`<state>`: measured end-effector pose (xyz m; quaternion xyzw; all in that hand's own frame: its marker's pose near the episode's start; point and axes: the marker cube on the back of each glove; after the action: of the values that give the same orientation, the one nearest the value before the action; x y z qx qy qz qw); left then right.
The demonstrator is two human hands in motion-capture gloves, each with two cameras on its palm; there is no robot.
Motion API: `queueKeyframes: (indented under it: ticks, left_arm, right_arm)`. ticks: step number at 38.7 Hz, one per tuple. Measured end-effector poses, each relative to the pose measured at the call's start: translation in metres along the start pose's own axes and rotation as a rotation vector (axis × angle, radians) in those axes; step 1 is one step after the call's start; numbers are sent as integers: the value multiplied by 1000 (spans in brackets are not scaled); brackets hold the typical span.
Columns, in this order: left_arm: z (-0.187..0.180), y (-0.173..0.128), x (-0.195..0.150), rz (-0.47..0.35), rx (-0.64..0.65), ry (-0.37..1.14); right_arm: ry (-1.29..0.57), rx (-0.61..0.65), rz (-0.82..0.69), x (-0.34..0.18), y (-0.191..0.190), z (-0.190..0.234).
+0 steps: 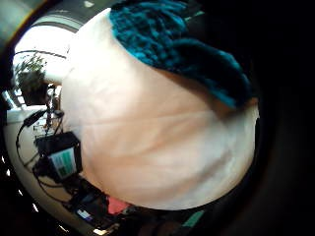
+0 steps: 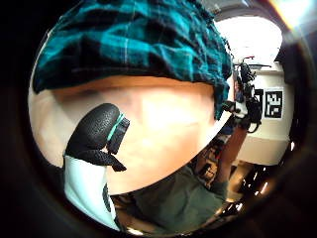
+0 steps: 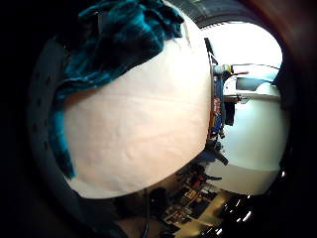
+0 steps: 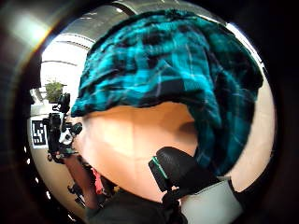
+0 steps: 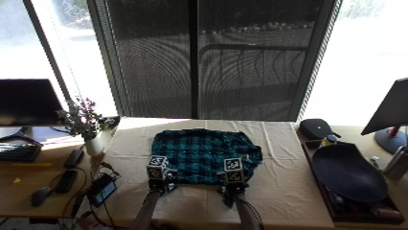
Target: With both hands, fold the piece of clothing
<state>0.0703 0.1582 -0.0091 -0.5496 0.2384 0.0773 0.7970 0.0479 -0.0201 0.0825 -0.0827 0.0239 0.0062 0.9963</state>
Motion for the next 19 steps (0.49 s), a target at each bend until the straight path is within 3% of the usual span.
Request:
queueKeyframes:
  ticks: [4, 8, 11, 14, 19]
  left_arm:
    - [17, -1, -2, -6, -80, 2]
    - [12, -18, 0, 0, 159, -14]
    - [3, -19, -3, -17, 286, -89]
    - [9, -12, -2, -2, 262, -104]
    - [17, 1, 4, 84, 226, -60]
  right_arm:
    - [-8, 48, -9, -1, -7, 5]
    - [-59, 250, -18, 0, -27, 6]
    - [-69, 315, -43, 1, -34, 14]
    - [-49, 322, -56, 5, -38, 33]
    - [-17, 314, -103, 10, -10, 17]
